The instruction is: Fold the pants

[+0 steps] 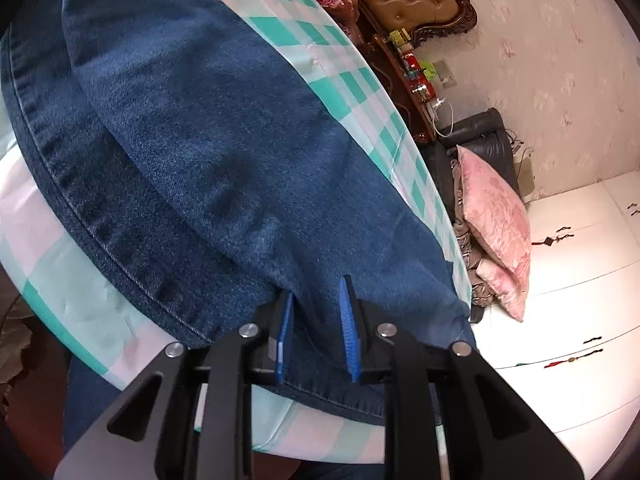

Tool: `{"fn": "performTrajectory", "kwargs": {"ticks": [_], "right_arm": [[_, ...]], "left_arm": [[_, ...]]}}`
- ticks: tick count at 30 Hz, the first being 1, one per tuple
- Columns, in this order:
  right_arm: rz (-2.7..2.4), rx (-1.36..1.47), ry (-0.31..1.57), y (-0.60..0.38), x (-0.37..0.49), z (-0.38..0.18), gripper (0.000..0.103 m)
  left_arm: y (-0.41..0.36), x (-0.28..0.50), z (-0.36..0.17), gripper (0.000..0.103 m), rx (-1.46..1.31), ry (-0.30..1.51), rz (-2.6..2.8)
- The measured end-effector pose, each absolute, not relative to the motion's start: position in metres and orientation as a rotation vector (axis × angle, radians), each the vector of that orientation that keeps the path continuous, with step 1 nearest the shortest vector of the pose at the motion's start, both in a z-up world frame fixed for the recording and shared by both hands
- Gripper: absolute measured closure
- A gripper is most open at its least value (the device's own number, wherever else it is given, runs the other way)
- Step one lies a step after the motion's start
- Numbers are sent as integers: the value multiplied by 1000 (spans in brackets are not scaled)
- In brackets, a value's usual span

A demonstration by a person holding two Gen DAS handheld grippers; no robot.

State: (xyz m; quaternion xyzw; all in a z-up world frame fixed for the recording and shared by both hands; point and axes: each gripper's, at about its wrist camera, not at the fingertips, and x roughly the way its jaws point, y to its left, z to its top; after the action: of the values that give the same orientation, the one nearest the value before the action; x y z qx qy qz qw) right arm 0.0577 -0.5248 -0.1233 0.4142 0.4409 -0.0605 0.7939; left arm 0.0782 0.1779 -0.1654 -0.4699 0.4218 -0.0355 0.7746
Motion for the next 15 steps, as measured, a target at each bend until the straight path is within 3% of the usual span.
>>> {"fn": "performTrajectory", "kwargs": {"ticks": [9,10,11,12,13,15], "right_arm": [[-165,834,966,-514,71,-125,58],[-178,822,966,-513,72,-124,78],[-185,815,970,-513,73,-125,85],[-186,817,968,-512,75,-124,89],[-189,806,968,-512,76,-122,91],[-190,784,953,-509,78,-109,93]], "left_arm": [[214,69,-184,72,-1212,847,-61],[220,69,-188,74,-1238,841,-50],[225,70,-191,74,-1256,838,-41],[231,73,-195,77,-1272,838,-25],[237,74,-197,100,-1279,835,-13],[245,76,-193,101,-1273,829,3]]}}
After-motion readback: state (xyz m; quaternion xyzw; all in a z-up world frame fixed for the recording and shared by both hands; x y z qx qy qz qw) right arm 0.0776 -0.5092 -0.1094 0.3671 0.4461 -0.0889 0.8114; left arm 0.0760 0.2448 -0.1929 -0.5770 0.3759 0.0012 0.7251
